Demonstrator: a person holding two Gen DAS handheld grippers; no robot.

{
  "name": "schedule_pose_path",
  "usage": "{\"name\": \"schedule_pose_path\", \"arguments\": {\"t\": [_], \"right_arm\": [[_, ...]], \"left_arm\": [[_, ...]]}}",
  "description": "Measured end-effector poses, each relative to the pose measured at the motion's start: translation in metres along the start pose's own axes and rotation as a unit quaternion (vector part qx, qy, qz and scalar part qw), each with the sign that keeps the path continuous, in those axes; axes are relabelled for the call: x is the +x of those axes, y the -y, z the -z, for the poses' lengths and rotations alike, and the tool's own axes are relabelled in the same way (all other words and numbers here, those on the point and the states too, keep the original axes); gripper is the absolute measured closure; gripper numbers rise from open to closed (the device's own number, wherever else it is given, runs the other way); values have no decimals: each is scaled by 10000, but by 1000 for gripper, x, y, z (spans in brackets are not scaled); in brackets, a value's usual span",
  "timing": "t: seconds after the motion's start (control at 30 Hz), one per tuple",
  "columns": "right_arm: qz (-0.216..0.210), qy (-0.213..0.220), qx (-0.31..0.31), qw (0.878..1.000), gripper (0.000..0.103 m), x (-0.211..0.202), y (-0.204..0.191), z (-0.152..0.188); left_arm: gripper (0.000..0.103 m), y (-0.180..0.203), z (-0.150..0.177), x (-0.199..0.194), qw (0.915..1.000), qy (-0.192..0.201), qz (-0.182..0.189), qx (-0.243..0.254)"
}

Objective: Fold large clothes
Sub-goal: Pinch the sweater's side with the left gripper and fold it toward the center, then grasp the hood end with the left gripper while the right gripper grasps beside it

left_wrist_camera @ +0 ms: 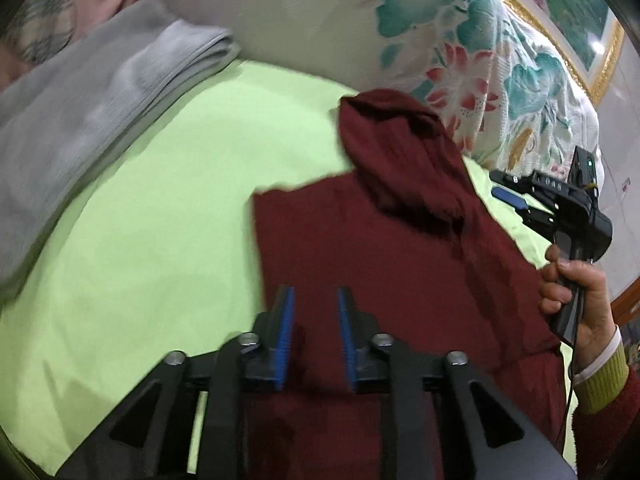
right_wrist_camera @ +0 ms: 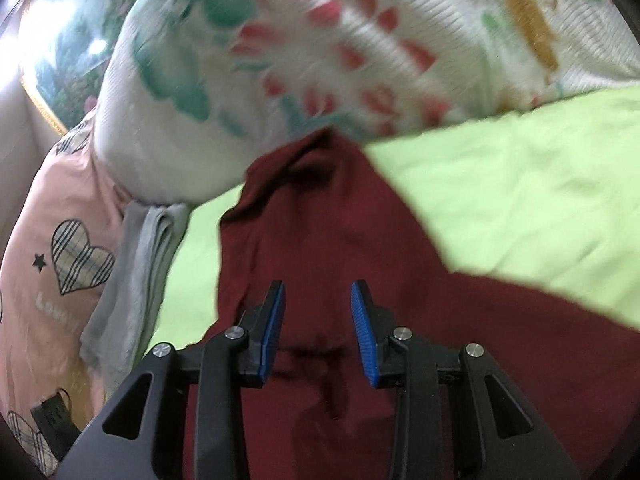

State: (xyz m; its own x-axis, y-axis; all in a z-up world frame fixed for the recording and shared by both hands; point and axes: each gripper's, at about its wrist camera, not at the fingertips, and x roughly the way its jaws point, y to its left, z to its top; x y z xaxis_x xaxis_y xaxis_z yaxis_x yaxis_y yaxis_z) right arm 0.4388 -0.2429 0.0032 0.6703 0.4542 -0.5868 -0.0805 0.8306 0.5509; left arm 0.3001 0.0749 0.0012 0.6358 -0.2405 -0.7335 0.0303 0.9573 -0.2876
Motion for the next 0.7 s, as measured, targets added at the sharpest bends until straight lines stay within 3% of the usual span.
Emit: {"name": "schedule_pose_path", "arguments": {"t": [0.07,0.2,0.43,0.7], "right_arm": [[94,18,-64,9999,68,1,6,-14],[251,-10,-328,9991,68,19,3,-37],[364,-196,-621,9972,68,72,7,-74],[437,-191,-794,9957,68,111,13,-102]], "left_arm": [[55,8,-23,12,9999,68,-109,74],[44,17,-76,46,9997,72,-199,140],[44,31,-156,131,9961,-71,-610,637],[44,41,-198,195,9916,-152,-676,1091]]}}
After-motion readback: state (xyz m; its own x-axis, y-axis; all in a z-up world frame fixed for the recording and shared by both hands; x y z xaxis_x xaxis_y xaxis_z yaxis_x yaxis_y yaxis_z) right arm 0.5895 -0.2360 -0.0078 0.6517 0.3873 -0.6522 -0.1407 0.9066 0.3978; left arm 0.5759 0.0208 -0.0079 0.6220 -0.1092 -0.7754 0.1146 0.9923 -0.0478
